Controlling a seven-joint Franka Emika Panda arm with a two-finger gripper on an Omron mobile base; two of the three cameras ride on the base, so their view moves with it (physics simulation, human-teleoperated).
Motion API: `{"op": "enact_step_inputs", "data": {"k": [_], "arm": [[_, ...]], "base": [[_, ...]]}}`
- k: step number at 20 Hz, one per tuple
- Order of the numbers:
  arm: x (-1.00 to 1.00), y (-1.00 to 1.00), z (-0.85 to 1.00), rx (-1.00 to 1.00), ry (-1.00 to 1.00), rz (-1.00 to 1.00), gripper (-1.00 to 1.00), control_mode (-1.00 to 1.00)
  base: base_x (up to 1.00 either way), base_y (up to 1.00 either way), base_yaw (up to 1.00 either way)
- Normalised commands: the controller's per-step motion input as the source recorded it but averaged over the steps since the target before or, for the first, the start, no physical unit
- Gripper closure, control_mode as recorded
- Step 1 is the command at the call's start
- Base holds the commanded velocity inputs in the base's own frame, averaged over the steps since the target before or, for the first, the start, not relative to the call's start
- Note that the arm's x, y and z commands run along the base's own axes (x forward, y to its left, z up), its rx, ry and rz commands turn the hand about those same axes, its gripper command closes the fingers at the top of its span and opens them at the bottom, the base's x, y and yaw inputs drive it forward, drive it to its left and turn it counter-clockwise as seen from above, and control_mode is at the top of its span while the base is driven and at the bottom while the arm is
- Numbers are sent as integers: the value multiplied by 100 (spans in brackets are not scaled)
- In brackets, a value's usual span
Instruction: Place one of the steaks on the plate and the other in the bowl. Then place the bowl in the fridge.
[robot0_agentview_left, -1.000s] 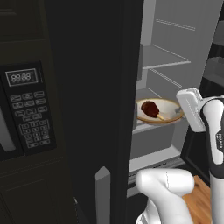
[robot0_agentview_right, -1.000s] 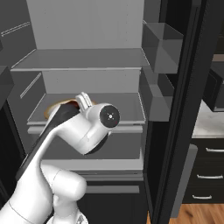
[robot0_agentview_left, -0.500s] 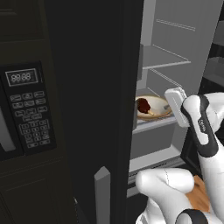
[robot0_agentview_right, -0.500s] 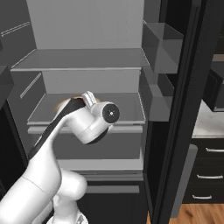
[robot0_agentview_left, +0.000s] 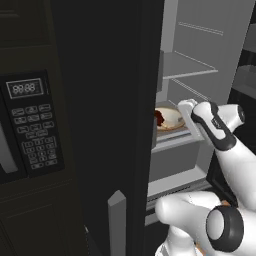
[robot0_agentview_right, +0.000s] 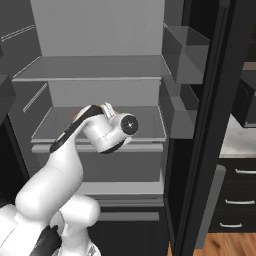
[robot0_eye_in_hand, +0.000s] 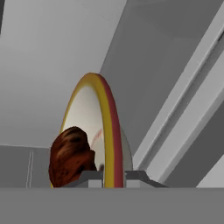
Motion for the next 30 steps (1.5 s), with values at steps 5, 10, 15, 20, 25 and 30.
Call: {"op": "enact_step_inputs", "data": {"k": [5,10,15,20,25,30], "arm": [[68,0,-34,0,0,0,100,-100],[68,0,-38,0,0,0,100,-100],[64,0,-37,0,0,0,100,-100],[57,0,-31,0,0,0,100,-100],[48,0,-22,0,0,0,-100,-100],[55,7,-20,0,0,0,-100,-100]], "base": [[0,0,0],[0,0,0],[0,0,0],[0,0,0],[0,0,0],[0,0,0]]}}
